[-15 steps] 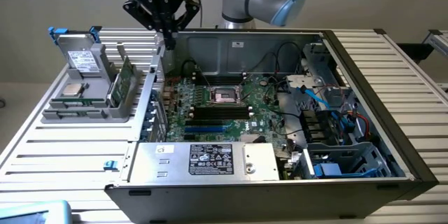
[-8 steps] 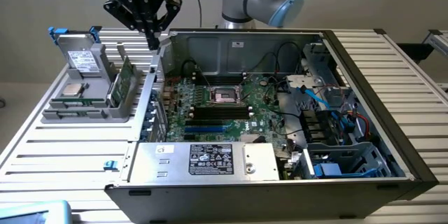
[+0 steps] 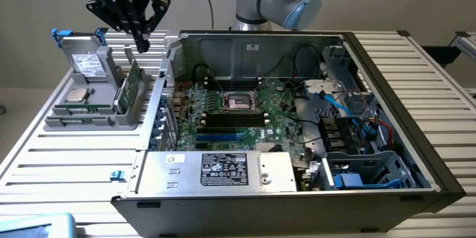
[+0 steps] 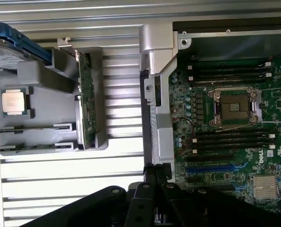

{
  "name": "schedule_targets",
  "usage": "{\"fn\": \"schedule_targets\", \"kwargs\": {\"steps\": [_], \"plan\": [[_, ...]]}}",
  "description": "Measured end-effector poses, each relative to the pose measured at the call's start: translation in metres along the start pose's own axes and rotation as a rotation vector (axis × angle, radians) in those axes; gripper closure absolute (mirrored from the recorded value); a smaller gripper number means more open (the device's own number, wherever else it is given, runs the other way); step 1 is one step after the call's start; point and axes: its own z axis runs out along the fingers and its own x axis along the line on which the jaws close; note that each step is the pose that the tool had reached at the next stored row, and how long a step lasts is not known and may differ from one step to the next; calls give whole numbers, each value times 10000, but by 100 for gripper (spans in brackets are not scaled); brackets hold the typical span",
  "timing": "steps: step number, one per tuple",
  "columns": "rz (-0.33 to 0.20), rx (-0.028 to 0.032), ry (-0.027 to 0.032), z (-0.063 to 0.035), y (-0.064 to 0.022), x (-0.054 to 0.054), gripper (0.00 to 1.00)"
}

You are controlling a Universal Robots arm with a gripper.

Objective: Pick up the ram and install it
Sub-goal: 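Reach for the ram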

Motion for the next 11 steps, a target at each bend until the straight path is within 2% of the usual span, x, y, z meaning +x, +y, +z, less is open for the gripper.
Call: {"fn": "schedule_targets", "kwargs": {"steps": [11], "plan": [[0,0,0,5,-24,500,89]]}}
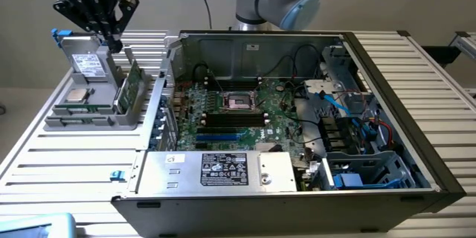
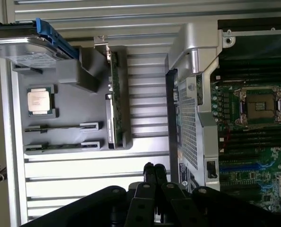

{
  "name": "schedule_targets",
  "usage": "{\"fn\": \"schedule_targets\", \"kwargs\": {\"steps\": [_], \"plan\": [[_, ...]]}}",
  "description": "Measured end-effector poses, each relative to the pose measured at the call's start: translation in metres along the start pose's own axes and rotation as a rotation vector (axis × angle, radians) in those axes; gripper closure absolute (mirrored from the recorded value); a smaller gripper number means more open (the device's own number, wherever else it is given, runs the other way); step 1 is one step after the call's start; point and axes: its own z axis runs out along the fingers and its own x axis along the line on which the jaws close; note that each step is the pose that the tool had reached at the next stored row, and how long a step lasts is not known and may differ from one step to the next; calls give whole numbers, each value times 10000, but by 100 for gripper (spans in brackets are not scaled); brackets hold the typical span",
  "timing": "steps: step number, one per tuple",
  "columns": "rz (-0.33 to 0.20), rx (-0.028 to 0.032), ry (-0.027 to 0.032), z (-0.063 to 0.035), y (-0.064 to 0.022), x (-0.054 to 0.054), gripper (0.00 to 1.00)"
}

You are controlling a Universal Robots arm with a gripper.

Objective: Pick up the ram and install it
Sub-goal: 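Reach for the ram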

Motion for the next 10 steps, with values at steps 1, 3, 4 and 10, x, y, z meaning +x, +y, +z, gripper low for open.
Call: {"fn": "schedule_targets", "kwargs": {"steps": [1,3,4,10], "plan": [[1,0,0,1,-3,48,89],[1,0,0,2,-9,138,89],[0,0,0,3,-12,181,89],[0,0,0,8,-31,456,89]]}}
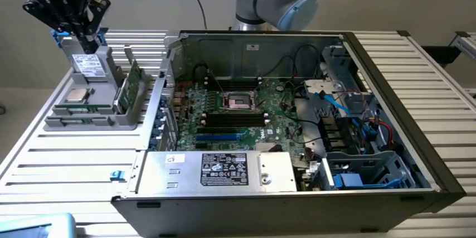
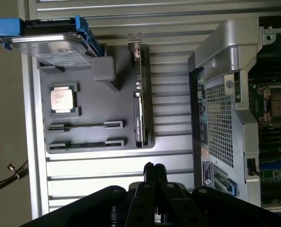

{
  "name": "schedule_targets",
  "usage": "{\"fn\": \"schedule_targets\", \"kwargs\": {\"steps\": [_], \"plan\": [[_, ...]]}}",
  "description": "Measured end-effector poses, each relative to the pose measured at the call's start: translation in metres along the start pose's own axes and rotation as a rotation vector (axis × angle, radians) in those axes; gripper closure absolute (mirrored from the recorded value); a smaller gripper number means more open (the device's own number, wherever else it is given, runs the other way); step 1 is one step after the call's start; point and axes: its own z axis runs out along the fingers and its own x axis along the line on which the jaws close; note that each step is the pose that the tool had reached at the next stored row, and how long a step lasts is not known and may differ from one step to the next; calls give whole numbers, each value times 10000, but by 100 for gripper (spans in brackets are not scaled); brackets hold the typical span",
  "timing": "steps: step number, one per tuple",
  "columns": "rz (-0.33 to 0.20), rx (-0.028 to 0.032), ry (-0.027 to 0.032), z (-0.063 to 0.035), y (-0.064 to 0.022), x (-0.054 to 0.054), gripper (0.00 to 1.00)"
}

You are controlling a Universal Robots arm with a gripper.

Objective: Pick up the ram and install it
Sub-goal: 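Reach for the ram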

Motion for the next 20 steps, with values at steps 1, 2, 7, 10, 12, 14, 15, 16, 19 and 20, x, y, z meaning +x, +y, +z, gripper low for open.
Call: {"fn": "schedule_targets", "kwargs": {"steps": [1,2,7,10,12,14,15,16,19,20], "plan": [[0,0,0,2,-2,43,89],[1,0,0,5,-4,91,89],[0,-1,-1,28,-7,320,89],[1,1,0,43,-1,454,89],[0,3,0,55,15,550,89],[0,4,0,69,46,644,89],[1,5,-1,76,65,689,89],[1,6,-1,82,85,733,89],[1,6,1,99,135,832,89],[2,6,6,105,147,844,89]]}}
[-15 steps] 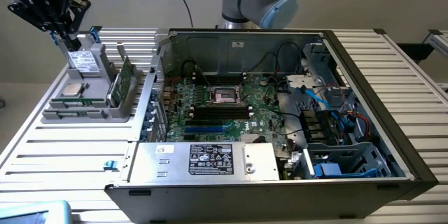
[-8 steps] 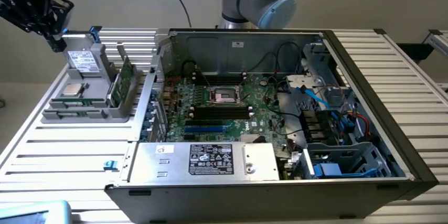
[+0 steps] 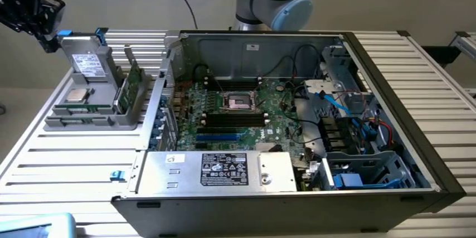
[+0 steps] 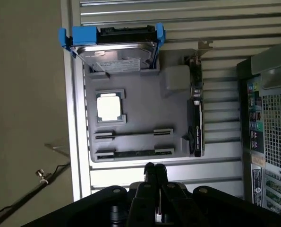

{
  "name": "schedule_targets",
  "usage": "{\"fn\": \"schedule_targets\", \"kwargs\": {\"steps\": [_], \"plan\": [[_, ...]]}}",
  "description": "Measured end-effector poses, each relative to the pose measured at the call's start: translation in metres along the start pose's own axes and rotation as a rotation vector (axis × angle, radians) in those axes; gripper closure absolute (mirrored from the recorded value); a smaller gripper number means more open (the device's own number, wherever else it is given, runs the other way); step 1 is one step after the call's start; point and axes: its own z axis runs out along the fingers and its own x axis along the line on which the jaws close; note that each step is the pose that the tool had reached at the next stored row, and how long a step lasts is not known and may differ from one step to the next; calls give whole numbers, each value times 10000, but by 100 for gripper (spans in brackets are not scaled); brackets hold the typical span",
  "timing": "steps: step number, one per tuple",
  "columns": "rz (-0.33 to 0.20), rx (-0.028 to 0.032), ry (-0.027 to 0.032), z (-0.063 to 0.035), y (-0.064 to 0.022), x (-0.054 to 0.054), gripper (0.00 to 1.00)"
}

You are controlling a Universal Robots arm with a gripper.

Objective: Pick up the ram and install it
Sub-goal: 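Reach for the ram, then pick up the ram and move it above insertion slot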

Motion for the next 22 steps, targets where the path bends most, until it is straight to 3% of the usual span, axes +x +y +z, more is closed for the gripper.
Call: {"fn": "schedule_targets", "kwargs": {"steps": [5,20,22], "plan": [[3,7,85,34,115,35,89],[3,7,87,34,117,35,89],[-198,4,96,34,117,35,89]]}}
